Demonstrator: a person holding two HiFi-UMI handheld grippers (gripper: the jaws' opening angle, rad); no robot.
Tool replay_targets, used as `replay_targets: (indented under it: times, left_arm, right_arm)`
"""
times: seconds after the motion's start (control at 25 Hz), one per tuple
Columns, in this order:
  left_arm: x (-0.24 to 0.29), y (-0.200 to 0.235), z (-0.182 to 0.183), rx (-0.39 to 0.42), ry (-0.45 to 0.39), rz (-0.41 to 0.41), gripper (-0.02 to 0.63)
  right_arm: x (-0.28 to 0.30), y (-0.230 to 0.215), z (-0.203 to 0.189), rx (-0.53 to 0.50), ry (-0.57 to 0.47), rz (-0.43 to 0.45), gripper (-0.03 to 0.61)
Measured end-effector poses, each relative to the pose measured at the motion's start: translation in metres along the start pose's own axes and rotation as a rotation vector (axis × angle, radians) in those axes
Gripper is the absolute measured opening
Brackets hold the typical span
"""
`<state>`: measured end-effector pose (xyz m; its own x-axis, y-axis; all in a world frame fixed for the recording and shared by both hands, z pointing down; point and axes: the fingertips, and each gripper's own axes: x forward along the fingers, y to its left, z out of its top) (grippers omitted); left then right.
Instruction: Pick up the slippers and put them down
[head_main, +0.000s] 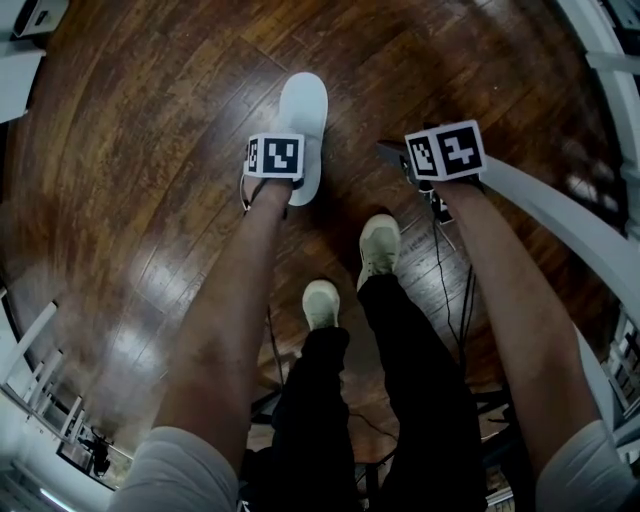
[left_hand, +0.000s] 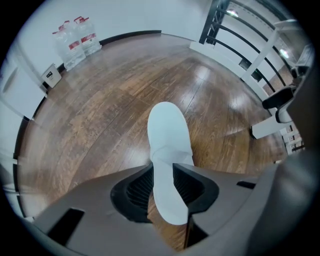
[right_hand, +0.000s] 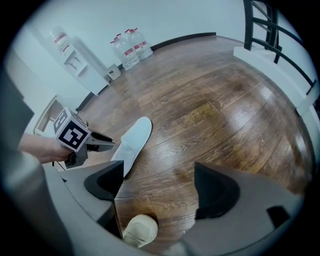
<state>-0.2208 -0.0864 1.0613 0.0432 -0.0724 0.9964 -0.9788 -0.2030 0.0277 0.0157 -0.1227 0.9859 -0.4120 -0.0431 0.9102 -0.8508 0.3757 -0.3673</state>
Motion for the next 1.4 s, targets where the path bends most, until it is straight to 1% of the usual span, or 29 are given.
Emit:
replay_targets:
  times: [0.12,0.2,0.24,0.36,0.44,0.52,0.6,0.68,0.84,1.0,1.12,1.24,1.36,1.4]
  left_arm:
    - [-0.044,-0.002,-0.011,0.032,0.020,0.009,0.127]
    - [-0.081,-0.009,-0.015,0.029,0.004,-0.023,0.127]
    - [-0.104,-0.009,-0.020,0.026,0.003,-0.027,0.127]
    - [-0.187,0.001,-0.046,0.046,0.032,0.011,0.127]
    - [-0.239,0.002,-0.048,0.063,0.025,0.007,0.127]
    - [-0.289,0.000,-0.030,0.089,-0.017,-0.006,0.127]
    - [-0.347,0.002,-0.017,0.137,-0.081,0.004,0.126]
    - [-0.410,0.005,-0.023,0.165,-0.123,0.006,0.120]
    - [-0.518,-0.014,-0.042,0.192,-0.193,-0.057,0.121]
    - [-0.613,-0.029,-0.030,0.275,-0.316,-0.076,0.127]
    - [-0.675,-0.047,-0.051,0.327,-0.364,-0.112,0.132]
    - [-0.732,-0.064,-0.071,0.390,-0.399,-0.126,0.143]
    - [-0.781,-0.089,-0.090,0.446,-0.434,-0.162,0.146]
    - [-0.796,-0.097,-0.093,0.466,-0.452,-0.167,0.146]
  right_arm:
    - [-0.031,0.021,-0.009,0.014,0.009,0.002,0.448]
    - [-0.062,0.043,-0.018,0.033,0.013,0.009,0.448]
    - [-0.082,0.057,-0.025,0.042,0.018,0.016,0.448]
    - [-0.153,0.107,-0.053,0.073,0.034,0.039,0.448]
    - [-0.204,0.128,-0.058,0.085,0.022,0.031,0.448]
    - [-0.254,0.141,-0.050,0.089,-0.019,0.009,0.448]
    - [-0.304,0.159,-0.050,0.099,-0.047,-0.013,0.448]
    - [-0.352,0.187,-0.058,0.108,-0.056,-0.023,0.448]
    - [-0.442,0.232,-0.078,0.118,-0.095,-0.039,0.448]
    - [-0.521,0.258,-0.090,0.136,-0.188,-0.109,0.448]
    - [-0.581,0.287,-0.120,0.192,-0.247,-0.129,0.448]
    - [-0.648,0.307,-0.150,0.252,-0.343,-0.151,0.448]
    - [-0.712,0.317,-0.190,0.278,-0.422,-0.208,0.449]
    - [-0.731,0.316,-0.205,0.288,-0.444,-0.229,0.463]
